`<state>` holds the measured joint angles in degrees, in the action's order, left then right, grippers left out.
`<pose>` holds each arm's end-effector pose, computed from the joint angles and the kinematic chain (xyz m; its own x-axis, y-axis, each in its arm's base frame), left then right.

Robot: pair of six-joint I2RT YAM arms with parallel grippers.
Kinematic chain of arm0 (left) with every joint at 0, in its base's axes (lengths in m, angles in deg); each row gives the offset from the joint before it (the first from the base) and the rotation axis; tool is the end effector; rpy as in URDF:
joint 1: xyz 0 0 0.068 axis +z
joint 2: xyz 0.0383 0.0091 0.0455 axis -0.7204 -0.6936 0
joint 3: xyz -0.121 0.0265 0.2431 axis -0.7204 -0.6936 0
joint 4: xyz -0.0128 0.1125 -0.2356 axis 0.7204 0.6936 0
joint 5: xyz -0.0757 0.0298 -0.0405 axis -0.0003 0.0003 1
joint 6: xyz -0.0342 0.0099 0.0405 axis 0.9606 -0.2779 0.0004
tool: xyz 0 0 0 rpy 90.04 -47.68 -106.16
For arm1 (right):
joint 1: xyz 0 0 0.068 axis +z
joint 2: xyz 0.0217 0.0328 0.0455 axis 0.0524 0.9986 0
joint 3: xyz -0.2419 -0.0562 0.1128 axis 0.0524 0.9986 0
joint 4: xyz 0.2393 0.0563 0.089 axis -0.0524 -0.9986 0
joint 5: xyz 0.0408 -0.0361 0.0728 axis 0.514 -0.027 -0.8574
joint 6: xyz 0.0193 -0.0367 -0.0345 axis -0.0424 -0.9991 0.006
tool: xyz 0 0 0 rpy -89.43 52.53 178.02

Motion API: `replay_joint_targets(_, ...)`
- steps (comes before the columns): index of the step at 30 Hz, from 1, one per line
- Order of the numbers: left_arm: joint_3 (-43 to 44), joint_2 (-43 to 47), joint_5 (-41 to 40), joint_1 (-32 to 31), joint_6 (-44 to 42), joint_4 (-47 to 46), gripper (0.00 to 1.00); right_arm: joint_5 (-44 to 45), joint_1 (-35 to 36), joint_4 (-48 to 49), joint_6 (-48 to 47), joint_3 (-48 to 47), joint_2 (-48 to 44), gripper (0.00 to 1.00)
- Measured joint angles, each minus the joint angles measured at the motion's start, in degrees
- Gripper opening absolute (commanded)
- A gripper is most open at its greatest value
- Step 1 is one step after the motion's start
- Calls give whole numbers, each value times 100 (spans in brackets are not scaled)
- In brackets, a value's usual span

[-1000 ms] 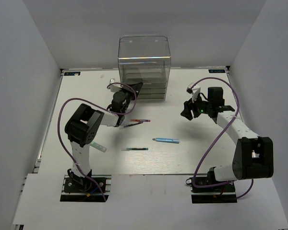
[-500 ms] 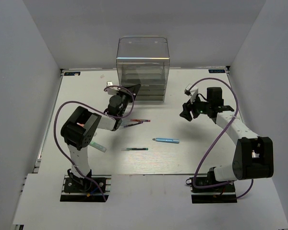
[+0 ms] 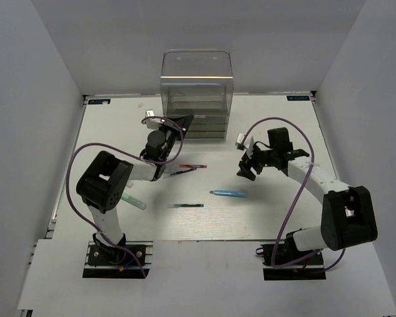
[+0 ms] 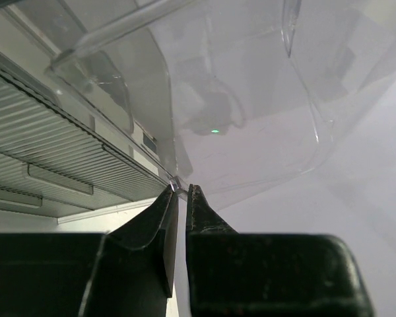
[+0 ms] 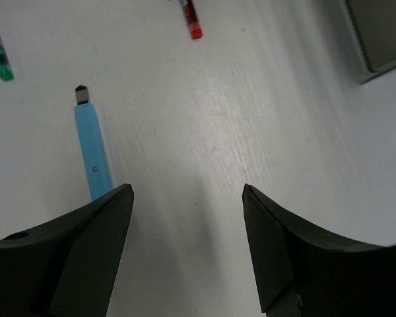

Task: Sort the stationery into containers
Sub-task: Open the storage box at the center of the board, then pick up the stationery from the center of the board.

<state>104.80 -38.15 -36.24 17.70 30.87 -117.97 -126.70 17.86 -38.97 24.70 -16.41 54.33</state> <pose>0.3352 -0.1766 0.2012 -0.3398 -0.8980 -0.2796 0.1771 0.2308 -0.9567 0.2695 0.0938 0.2248 -0.0784 -0.5894 -0.8041 -0.9221 0.3494 -0.1661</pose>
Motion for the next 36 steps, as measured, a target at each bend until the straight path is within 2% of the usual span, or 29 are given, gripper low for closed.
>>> replay_joint_targets(11,0,225,103,-26,-76,127,0,710,693,186,-291,981,122,73)
replay_joint_targets(22,0,411,122,-26,-129,192,0,1082,1058,385,-498,1226,127,74)
replay_joint_targets(25,0,439,118,-26,-136,225,0,1200,1119,457,-590,1281,146,71)
replay_joint_targets(29,0,507,118,-31,-166,247,0,1215,1154,485,-767,1303,144,59)
replay_joint_targets(30,0,531,118,-35,-177,260,0,1213,1154,498,-809,1320,136,51)
replay_joint_targets(32,-2,568,120,-42,-186,269,0,1200,1167,533,-931,1388,92,42)
replay_joint_targets(33,-2,584,120,-44,-188,271,0,1211,1178,564,-994,1438,48,31)
replay_joint_targets(35,-2,599,118,-48,-190,273,0,1237,1185,599,-1121,1528,-28,20)
replay_joint_targets(36,-2,605,118,-48,-192,273,0,1241,1185,608,-1185,1561,-68,11)
